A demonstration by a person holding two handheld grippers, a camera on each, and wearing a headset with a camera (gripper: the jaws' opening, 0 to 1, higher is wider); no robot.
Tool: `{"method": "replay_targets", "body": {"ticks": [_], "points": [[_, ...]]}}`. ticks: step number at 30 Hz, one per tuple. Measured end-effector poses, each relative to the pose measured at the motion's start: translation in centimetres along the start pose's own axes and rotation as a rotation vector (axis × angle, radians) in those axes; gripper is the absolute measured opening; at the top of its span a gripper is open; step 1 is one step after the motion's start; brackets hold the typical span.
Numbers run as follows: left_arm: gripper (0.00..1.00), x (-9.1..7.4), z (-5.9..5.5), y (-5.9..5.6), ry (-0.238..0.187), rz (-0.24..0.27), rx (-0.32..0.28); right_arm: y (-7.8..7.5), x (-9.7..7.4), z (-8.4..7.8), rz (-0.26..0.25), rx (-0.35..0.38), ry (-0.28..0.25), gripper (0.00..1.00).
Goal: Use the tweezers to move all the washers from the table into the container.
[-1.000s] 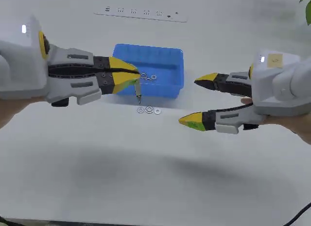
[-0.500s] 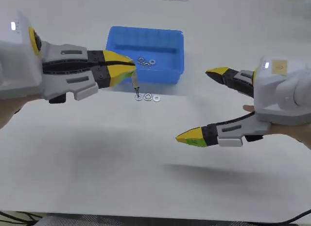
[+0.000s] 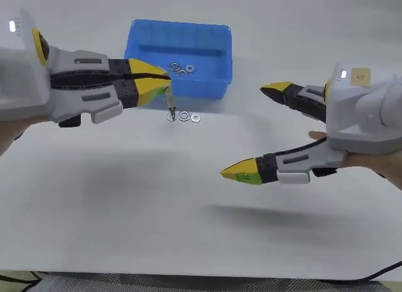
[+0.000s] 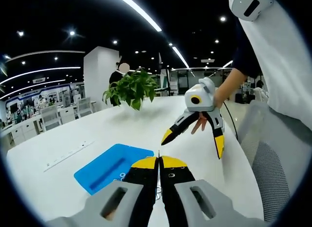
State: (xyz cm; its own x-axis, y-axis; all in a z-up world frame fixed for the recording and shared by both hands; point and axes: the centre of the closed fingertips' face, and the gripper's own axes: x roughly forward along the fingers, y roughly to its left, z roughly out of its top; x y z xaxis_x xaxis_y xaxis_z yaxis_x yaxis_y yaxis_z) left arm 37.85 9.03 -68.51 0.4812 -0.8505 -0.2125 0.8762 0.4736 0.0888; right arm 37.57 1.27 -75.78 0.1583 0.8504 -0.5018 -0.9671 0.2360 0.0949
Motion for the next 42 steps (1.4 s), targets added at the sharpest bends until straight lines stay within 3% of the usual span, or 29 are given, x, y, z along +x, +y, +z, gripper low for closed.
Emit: {"method": "replay_targets", "body": {"ticks": [3,12,15,21,30,39,42], "points": [[0.04,-0.2,-0.3,0.2,0.007,0.005,0.000,0.1,0.2,0.1,0.005,0.004,-0.003,1.00],[0.04,0.0,0.2,0.1,-0.012,-0.008,-0.007,0.7,0.7,0.5,0.032,0.015,-0.007,0.99],[0.04,0.1,-0.2,-0.1,0.008,-0.020,0.000,0.9,0.7,0.4,0.036,0.016,-0.005,0.99],[0.04,0.5,0.2,-0.1,0.014,-0.024,0.004,0.9,0.8,0.7,0.041,0.028,-0.012,0.97],[0.04,0.3,0.2,-0.7,0.056,-0.047,0.020,2.9,3.8,2.1,0.130,-0.014,-0.011,0.78],[0.04,0.1,-0.1,-0.7,0.083,-0.058,0.010,3.0,7.3,4.4,0.181,-0.067,-0.025,0.52],[0.04,0.1,-0.1,-0.8,0.086,-0.065,0.010,2.9,8.3,4.4,0.184,-0.157,0.001,0.38]]}}
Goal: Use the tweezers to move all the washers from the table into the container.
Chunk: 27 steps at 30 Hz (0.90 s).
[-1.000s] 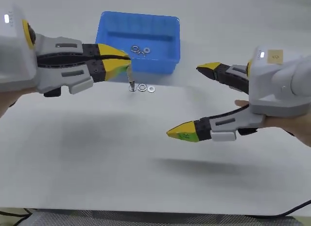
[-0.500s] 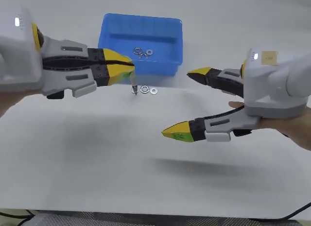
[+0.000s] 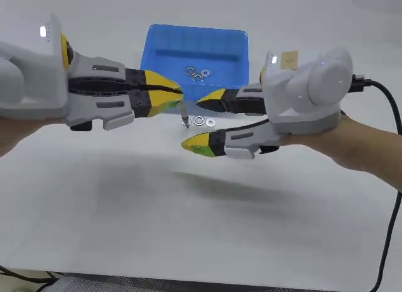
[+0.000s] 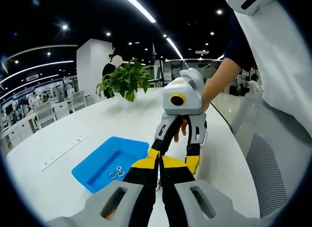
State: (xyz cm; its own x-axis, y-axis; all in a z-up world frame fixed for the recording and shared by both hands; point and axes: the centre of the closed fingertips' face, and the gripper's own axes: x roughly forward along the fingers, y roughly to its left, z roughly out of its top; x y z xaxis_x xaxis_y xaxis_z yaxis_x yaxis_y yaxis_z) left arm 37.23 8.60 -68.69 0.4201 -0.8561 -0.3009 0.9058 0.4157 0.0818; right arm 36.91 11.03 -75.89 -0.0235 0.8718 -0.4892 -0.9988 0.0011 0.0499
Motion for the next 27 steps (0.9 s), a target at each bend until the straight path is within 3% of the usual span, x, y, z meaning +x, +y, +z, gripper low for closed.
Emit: {"method": "replay_targets", "body": {"ticks": [6,14,20,27], "points": [[0.04,0.0,-0.1,-0.1,0.009,-0.012,0.002,-0.1,0.6,-0.1,0.033,-0.046,0.028,0.27],[0.04,0.0,-0.2,-0.1,0.013,-0.032,0.002,-0.1,0.9,0.0,0.085,-0.110,0.051,0.21],[0.05,0.2,-0.1,-0.4,0.016,-0.049,0.001,-0.6,1.1,-0.2,0.103,-0.206,0.089,0.12],[0.05,0.2,-0.2,-0.5,0.020,-0.050,0.003,-0.5,1.2,-0.2,0.138,-0.213,0.095,0.10]]}}
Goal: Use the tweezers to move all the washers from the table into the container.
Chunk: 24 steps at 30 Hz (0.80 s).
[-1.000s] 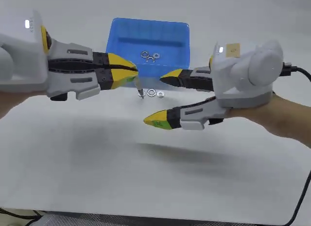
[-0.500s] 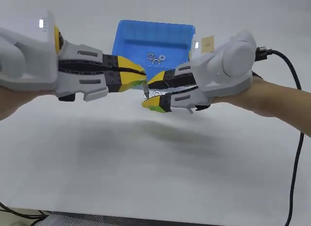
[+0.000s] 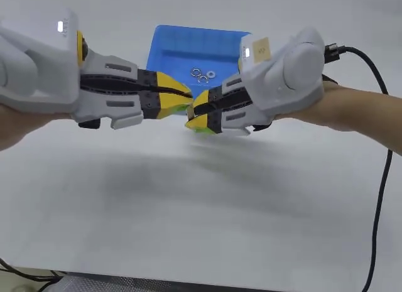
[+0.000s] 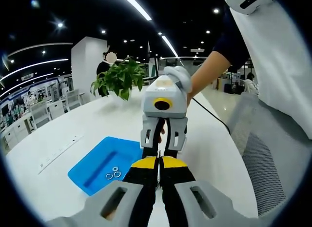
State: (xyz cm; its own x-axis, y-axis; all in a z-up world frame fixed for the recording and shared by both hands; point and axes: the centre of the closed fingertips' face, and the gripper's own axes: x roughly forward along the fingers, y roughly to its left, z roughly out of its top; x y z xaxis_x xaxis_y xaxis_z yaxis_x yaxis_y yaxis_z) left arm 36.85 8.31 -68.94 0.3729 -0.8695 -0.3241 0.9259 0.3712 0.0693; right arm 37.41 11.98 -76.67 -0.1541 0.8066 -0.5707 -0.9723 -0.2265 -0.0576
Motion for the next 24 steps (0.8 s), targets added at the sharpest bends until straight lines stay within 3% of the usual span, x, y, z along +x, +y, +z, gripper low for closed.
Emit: {"method": "replay_targets", "body": {"ticks": [5,11,19,24], "points": [[0.05,0.0,0.0,-0.2,0.015,-0.005,0.006,0.1,0.1,0.0,0.045,0.073,-0.052,0.10],[0.04,-0.3,-0.2,0.3,0.026,-0.004,0.008,-0.1,0.3,0.1,0.067,0.104,-0.078,0.10],[0.05,-0.9,-0.5,1.1,0.031,0.027,-0.003,0.4,0.5,0.5,0.081,0.074,-0.087,0.08],[0.05,-1.1,-0.4,1.1,0.037,0.028,-0.011,0.5,0.6,0.7,0.078,0.062,-0.080,0.08]]}}
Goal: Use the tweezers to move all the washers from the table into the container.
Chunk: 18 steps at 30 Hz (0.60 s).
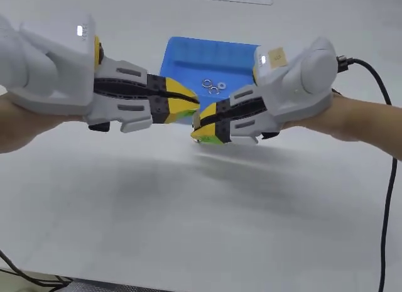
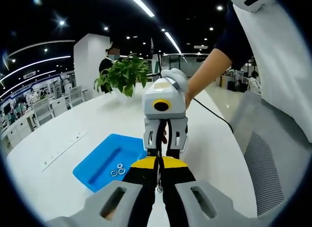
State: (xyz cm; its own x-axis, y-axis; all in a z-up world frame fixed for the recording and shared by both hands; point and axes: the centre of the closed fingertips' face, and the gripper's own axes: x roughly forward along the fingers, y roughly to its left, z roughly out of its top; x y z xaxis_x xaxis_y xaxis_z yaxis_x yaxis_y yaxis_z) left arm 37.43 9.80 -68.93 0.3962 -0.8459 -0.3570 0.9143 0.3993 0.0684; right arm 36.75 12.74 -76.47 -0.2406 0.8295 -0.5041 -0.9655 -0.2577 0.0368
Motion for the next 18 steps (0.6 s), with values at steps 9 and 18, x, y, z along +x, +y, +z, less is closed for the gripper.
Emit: {"method": "replay_targets", "body": {"ticks": [9,18], "points": [[0.16,-0.9,1.4,0.0,-0.050,0.007,-0.037,-0.2,-0.4,1.0,-0.026,0.030,-0.011,0.08],[0.30,-2.4,1.9,-0.2,-0.069,0.063,-0.091,-0.1,-2.4,3.3,-0.063,0.040,-0.053,0.08]]}}
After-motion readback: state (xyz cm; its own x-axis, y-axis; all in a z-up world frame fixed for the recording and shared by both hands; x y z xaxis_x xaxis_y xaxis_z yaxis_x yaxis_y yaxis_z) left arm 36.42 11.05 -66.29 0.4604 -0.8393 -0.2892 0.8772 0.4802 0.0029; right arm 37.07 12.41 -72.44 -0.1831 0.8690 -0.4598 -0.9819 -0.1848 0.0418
